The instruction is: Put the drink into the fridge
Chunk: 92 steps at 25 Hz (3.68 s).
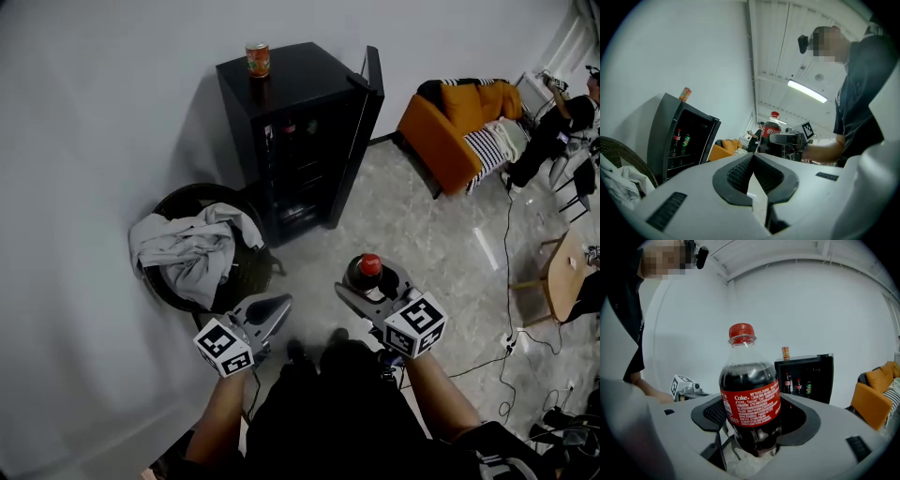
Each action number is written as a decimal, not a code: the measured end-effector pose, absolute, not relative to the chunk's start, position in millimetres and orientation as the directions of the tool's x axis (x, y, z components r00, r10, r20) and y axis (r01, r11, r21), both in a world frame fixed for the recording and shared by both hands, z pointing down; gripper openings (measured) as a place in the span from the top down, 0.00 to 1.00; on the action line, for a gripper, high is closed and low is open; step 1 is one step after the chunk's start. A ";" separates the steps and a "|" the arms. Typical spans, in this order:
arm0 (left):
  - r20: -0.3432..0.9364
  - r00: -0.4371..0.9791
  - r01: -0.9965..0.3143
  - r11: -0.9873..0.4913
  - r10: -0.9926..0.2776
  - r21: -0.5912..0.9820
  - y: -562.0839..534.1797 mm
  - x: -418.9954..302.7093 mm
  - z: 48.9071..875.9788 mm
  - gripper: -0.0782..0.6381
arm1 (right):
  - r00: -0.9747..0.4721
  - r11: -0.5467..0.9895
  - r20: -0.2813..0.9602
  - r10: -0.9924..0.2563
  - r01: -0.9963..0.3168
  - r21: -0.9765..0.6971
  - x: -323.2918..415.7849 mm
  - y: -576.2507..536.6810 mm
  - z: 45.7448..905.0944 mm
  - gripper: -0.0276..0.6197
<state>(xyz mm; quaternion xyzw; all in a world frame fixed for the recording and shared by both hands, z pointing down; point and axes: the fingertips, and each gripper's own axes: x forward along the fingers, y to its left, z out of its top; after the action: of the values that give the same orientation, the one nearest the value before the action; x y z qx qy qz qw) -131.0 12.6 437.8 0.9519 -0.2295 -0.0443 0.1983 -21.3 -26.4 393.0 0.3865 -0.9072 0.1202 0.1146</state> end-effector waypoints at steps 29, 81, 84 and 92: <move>0.152 0.817 -0.567 -0.729 -0.556 0.384 -219.2 -59.0 438.0 0.88 | -0.800 0.744 0.222 -0.558 -0.600 -0.292 20.0 -261.7 441.2 0.47; 0.194 0.810 -0.584 -0.735 -0.553 0.345 -366.1 -76.5 674.6 0.88 | -0.741 0.741 0.135 -0.658 -0.669 -0.061 -94.0 -565.2 699.7 0.47; 0.203 0.822 -0.568 -0.741 -0.532 0.359 -364.9 -72.2 672.2 0.88 | -0.736 0.740 0.158 -0.658 -0.671 -0.045 -95.4 -564.7 707.7 0.47; 0.201 0.853 -0.521 -0.762 -0.482 0.384 -364.0 -57.8 666.6 0.88 | -0.715 0.727 0.212 -0.667 -0.686 -0.027 -98.1 -571.3 714.2 0.47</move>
<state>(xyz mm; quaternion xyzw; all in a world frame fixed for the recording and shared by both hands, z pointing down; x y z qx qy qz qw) -57.8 -364.0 666.6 0.9375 -0.2677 0.0448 0.2178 -98.1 -571.3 714.2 0.3659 -0.9245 0.0519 0.0939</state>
